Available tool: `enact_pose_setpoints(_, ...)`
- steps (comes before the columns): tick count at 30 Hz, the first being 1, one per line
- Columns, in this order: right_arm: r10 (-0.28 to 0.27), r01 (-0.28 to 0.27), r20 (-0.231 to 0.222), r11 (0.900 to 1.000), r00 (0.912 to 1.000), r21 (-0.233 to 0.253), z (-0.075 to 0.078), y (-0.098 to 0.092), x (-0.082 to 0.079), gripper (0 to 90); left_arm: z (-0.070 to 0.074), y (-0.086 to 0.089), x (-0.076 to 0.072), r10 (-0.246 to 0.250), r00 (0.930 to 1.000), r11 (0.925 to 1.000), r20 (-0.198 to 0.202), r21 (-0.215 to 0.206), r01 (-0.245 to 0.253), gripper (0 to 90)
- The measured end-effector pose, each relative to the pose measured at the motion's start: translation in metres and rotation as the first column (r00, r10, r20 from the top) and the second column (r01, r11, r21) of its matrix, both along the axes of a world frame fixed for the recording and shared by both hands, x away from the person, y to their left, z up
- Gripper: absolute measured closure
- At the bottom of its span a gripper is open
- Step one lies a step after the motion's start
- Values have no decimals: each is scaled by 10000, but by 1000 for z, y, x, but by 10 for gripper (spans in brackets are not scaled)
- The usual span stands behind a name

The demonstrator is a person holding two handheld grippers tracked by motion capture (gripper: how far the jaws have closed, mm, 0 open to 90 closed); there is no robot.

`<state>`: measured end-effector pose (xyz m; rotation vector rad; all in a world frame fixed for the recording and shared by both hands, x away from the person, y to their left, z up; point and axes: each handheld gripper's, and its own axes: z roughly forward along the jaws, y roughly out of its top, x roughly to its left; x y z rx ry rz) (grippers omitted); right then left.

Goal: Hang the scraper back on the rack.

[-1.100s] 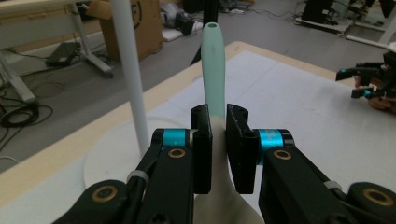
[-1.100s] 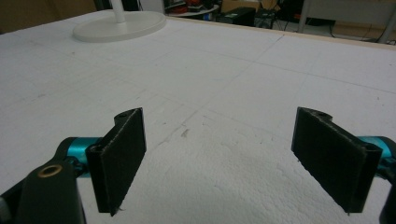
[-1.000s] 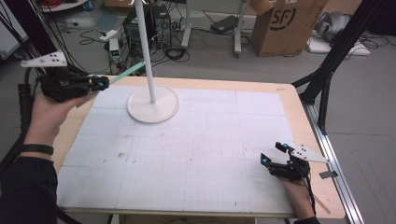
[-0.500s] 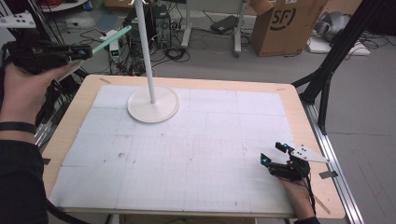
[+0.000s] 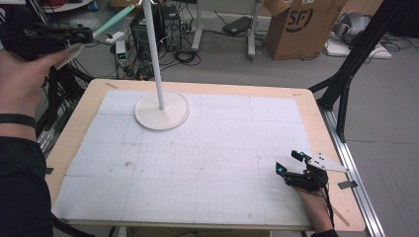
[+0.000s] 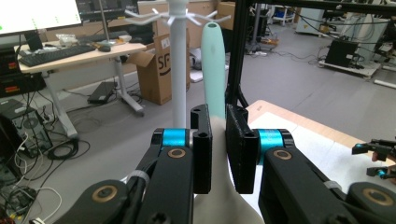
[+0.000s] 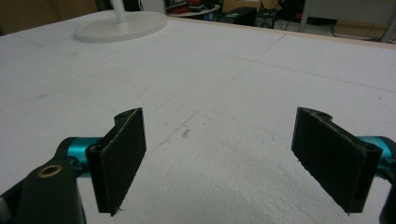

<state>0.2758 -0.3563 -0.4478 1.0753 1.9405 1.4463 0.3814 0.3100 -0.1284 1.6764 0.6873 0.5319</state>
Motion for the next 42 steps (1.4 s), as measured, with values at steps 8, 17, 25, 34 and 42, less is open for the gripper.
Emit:
enact_pose_setpoints(8,6,-6,0,10000,10000,22,0,0,0,169,6,-6,3,39,10000,10000,59,42,-39,813)
enact_pose_setpoints(17,12,-12,-1,10000,10000,31,0,0,0,169,4,-11,9,135,9999,9995,-12,274,-134,813)
enact_pose_setpoints(25,9,-9,-3,10000,10000,36,0,0,0,169,2,-14,11,257,9997,9986,-46,454,-255,813)
enact_pose_setpoints(34,-6,6,-39,10000,10000,41,0,0,0,170,-2,-14,14,409,9990,9974,-182,608,-397,813)
enact_pose_setpoints(42,-3,3,-55,10000,10000,33,0,0,0,170,-6,-10,16,568,9979,9960,-317,706,-544,813)
